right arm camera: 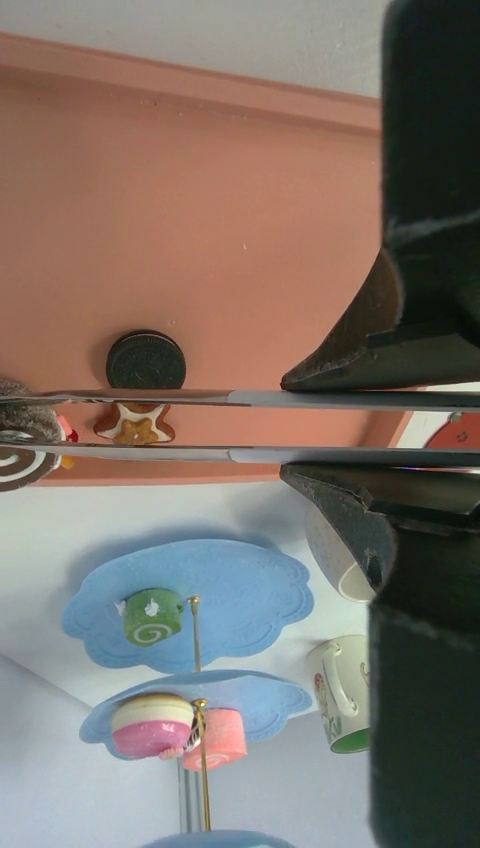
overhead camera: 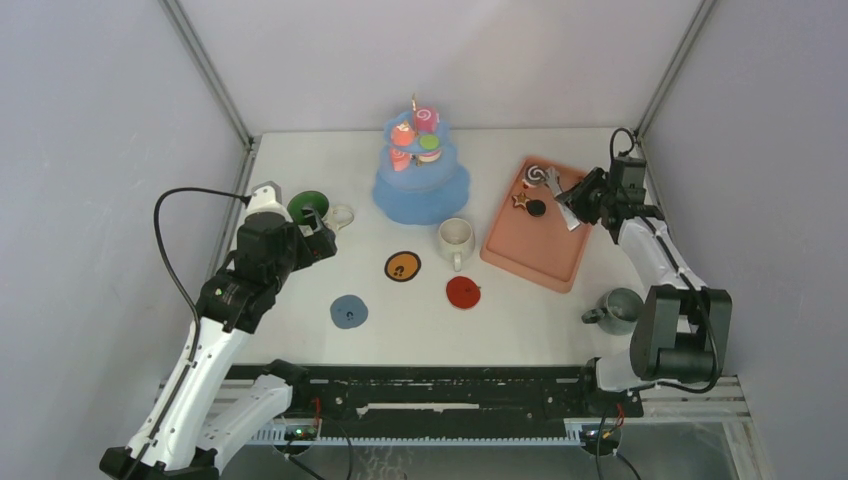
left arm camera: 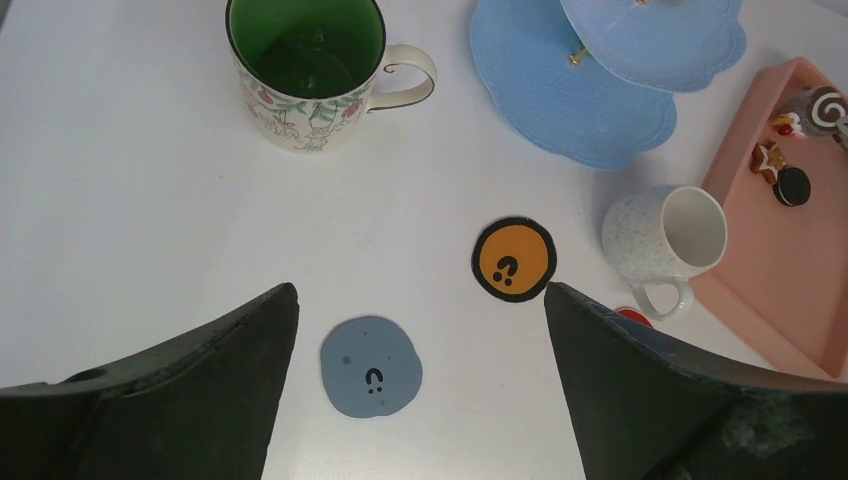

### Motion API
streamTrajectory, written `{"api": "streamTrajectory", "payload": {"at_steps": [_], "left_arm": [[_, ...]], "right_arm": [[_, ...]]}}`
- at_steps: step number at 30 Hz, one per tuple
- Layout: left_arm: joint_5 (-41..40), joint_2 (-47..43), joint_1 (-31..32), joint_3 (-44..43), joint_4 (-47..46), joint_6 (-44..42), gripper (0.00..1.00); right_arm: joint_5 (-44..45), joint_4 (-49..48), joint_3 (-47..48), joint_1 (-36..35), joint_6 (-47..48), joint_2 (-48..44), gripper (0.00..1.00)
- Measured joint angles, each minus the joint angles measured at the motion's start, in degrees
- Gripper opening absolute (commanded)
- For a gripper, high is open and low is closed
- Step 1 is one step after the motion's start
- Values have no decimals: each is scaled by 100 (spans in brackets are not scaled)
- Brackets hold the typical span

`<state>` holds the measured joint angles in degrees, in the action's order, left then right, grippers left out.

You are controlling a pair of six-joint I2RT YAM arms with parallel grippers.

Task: Serve the afternoon tea

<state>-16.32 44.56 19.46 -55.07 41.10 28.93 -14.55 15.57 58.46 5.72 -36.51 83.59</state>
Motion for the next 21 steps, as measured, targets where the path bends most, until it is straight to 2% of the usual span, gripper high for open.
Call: {"api": "streamTrajectory", "payload": {"at_steps": [17, 21], "left_arm": [[4, 2, 0, 0, 13, 11, 97], [7, 2, 0, 0, 13, 11, 97]], "right_arm": [[116, 98, -223, 136, 66, -752, 0], [236, 184, -247, 205, 142, -752, 27]]}}
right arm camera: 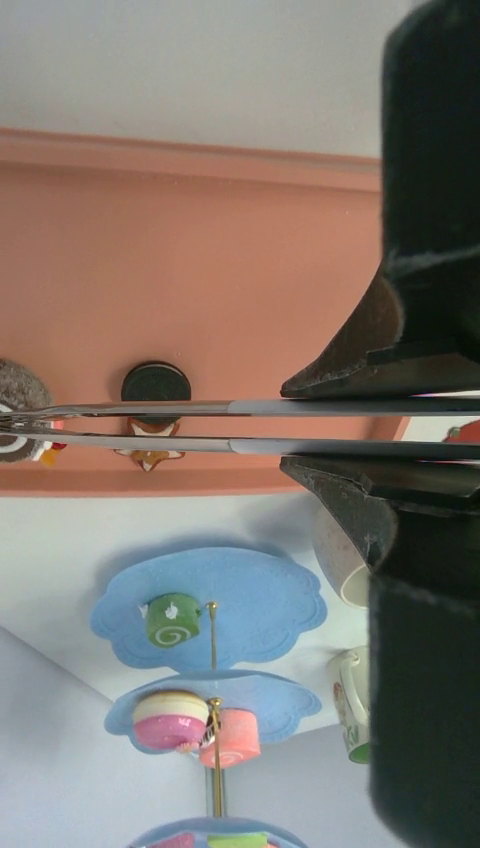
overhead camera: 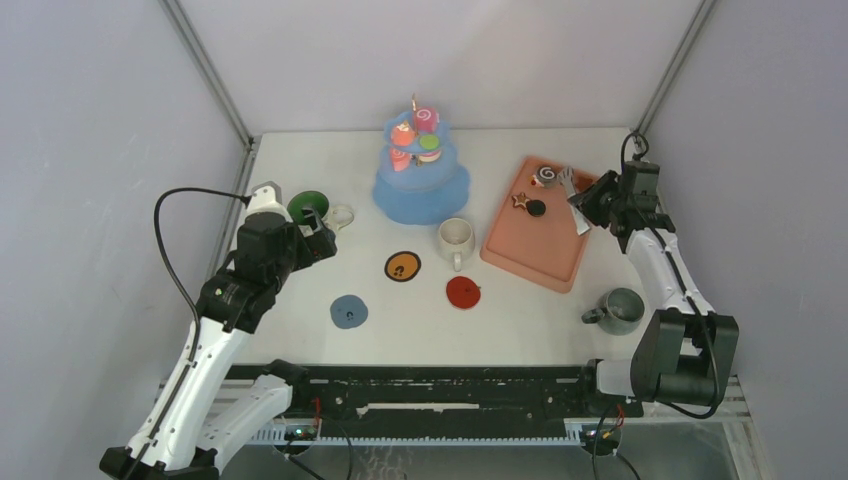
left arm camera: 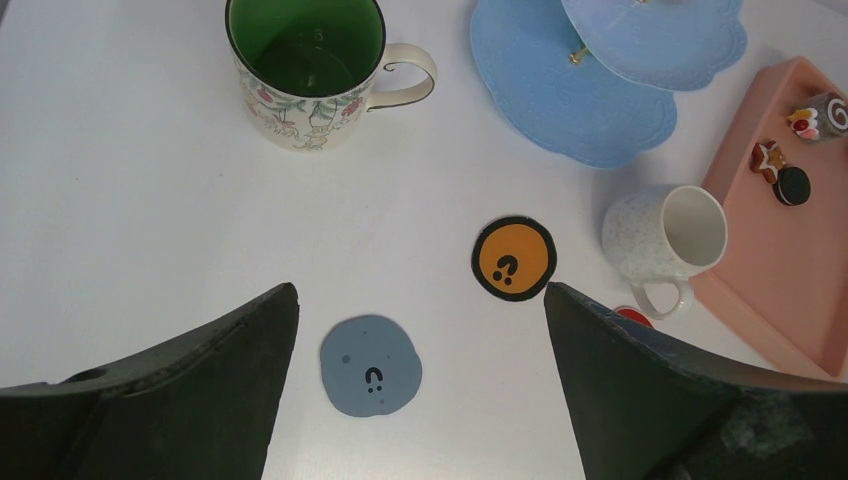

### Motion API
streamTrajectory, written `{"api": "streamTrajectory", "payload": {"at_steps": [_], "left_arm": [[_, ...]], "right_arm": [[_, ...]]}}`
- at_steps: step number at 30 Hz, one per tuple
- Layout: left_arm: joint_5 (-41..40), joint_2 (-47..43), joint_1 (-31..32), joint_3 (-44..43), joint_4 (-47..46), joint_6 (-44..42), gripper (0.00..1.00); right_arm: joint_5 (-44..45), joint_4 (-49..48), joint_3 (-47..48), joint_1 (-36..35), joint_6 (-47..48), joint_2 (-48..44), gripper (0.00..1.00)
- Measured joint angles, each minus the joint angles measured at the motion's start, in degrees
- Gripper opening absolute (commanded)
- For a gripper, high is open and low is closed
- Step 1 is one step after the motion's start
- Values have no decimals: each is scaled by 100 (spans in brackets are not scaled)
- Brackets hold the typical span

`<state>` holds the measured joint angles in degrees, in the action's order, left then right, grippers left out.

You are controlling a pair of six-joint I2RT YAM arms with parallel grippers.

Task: Serve the afternoon tea

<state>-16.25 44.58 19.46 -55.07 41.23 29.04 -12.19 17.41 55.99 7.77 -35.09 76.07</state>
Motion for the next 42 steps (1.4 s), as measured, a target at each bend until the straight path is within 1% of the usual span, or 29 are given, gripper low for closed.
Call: {"api": "streamTrajectory", "payload": {"at_steps": [4, 8, 16, 32, 38, 42], "left_arm": [[2, 0, 0, 0, 0, 0, 97], [11, 0, 0, -2, 0, 0, 97], [15, -2, 0, 0, 0, 7, 96], [17, 0, 0, -2, 7, 50, 96], [15, -2, 0, -2, 7, 55, 96], [13, -15, 0, -2, 9, 55, 96]], "right_arm": [[57, 24, -2, 22, 59, 7, 34], [50, -11, -2, 48, 109, 98, 38], [20, -24, 85, 146, 136, 553, 41], [-243, -350, 162, 275, 42, 697, 42], [-402, -476, 280, 278, -42, 979, 44], [-498, -492, 280, 278, -83, 1152, 43]]}}
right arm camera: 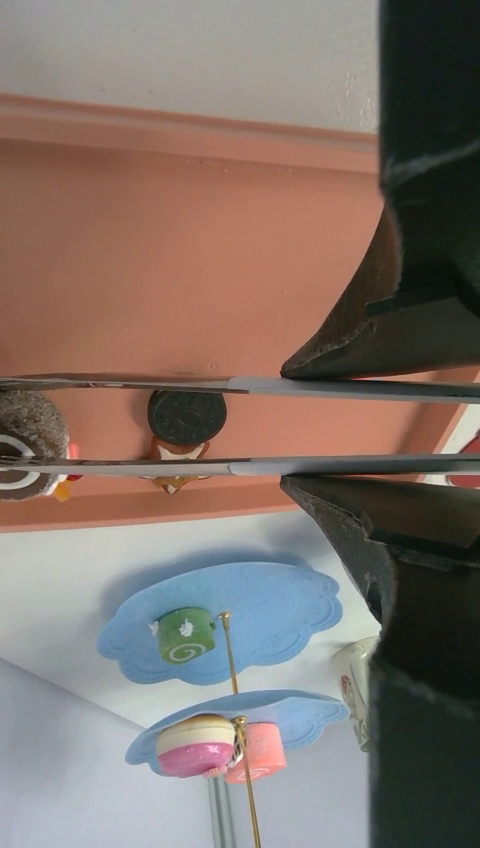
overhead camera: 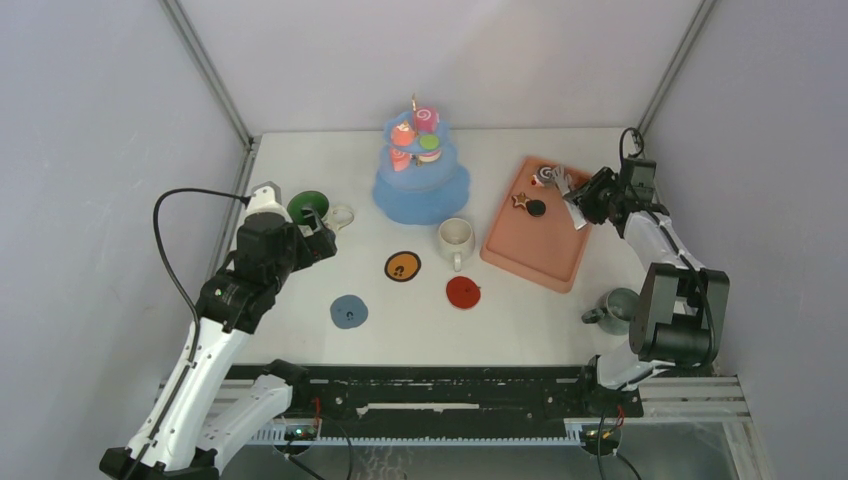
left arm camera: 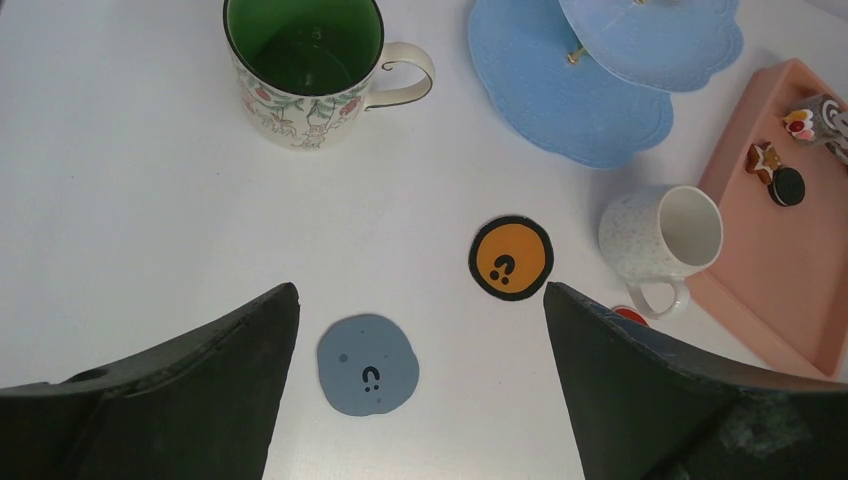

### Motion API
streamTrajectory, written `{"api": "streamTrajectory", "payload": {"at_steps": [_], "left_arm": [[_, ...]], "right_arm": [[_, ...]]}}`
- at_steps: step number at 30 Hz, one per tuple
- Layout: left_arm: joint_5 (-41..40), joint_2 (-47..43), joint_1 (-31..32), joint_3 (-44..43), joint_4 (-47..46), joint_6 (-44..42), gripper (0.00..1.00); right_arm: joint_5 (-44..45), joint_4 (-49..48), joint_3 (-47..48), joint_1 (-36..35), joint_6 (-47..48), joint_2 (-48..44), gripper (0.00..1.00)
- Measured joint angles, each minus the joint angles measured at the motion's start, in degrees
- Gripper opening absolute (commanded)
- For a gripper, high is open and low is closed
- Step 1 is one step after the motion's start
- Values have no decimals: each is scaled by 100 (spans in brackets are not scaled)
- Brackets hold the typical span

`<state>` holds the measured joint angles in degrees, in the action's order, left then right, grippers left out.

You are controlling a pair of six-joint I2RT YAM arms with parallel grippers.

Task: Serve the afternoon tea

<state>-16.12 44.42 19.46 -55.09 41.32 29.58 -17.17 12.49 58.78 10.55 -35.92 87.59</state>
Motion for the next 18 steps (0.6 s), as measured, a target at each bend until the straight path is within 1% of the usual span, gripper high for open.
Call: {"api": "streamTrajectory", "payload": {"at_steps": [1, 3, 5, 6, 13, 18], "left_arm": [[0, 0, 0, 0, 0, 0, 96], [0, 0, 0, 0, 0, 0, 96], [0, -4, 0, 0, 0, 0, 96], [-2, -9, 0, 0, 2, 0, 96], [-7, -83, 0, 0, 44, 4, 96], [-11, -101, 0, 0, 48, 17, 96]], "right_arm": [[-20, -2, 0, 0, -4, 33, 40], [-87, -9, 0, 0, -24, 90, 29], [-129, -11, 0, -2, -33, 116, 11], [-133, -9, 0, 0, -33, 122, 1], [22, 68, 0, 26, -57, 92, 0], [140, 151, -50, 35, -63, -317, 0]]}}
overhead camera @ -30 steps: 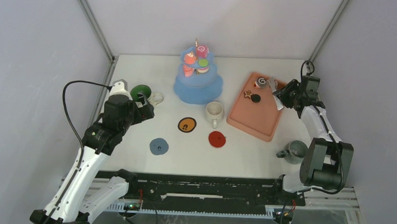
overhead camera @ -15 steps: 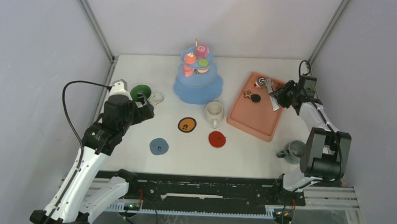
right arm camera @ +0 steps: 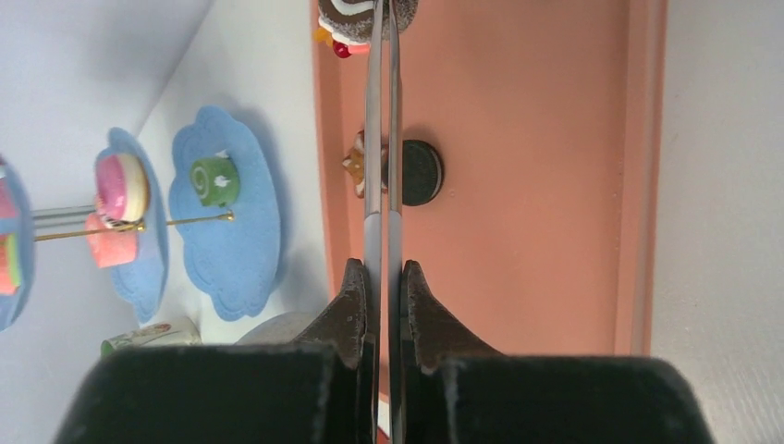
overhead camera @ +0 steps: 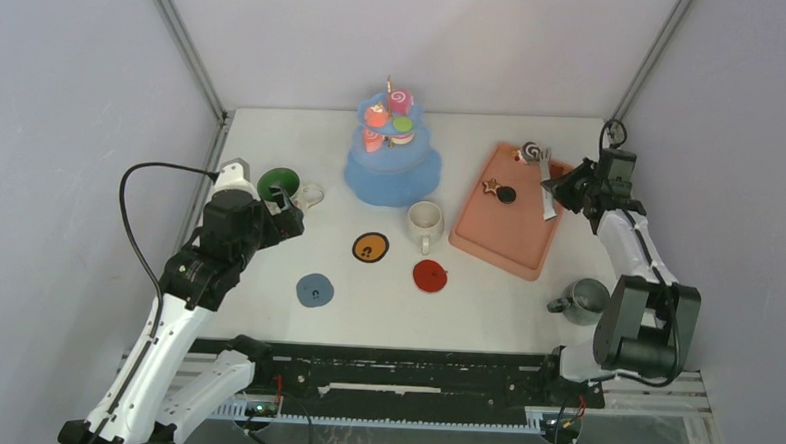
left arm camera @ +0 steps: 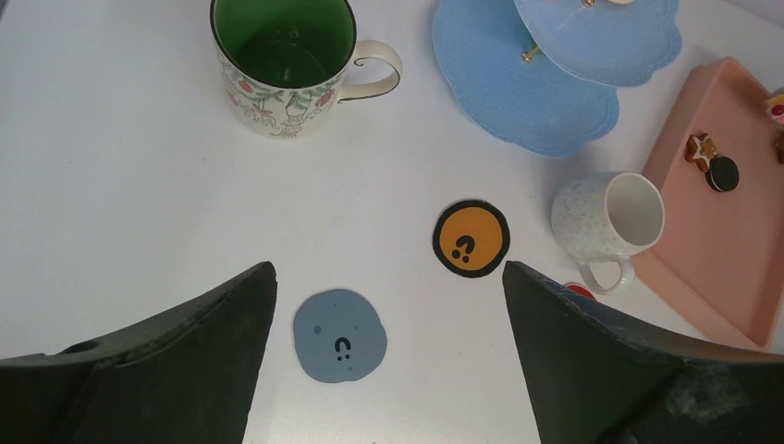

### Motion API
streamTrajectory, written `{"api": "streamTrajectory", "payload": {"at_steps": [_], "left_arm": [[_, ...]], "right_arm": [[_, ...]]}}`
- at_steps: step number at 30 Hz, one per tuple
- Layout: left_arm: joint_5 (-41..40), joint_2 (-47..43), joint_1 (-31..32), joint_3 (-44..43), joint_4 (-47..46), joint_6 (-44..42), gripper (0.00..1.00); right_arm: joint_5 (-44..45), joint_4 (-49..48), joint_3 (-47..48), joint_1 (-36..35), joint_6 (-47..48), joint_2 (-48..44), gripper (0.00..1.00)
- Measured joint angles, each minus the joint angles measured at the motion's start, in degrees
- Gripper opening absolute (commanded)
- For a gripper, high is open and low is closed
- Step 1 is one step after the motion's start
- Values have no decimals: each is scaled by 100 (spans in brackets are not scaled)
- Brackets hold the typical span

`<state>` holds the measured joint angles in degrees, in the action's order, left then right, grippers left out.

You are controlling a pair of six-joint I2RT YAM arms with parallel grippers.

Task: Serve the afternoon tea

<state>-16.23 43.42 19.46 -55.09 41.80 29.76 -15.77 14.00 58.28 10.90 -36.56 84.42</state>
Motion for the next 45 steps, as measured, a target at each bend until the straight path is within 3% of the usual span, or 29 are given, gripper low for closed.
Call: {"api": "streamTrajectory", "payload": {"at_steps": [10, 14, 20, 29, 45], "left_arm": [[-11, -35, 0, 0, 85, 22, 96], [-11, -37, 0, 0, 83, 22, 96], [-24, -122, 0, 0, 81, 22, 96], [-79, -354, 0, 2, 83, 24, 97], [-160, -522, 0, 2, 210, -24, 97]], "right_arm": [[-267, 238, -214, -286, 24, -1425, 0], [-553, 426, -232, -890, 81, -1690, 0], [-752, 560, -251, -2374, 153, -1849, 0], [-673, 439, -240, -3915, 72, -1073, 0], [509, -557, 275, -4612, -1215, 597, 0]]}}
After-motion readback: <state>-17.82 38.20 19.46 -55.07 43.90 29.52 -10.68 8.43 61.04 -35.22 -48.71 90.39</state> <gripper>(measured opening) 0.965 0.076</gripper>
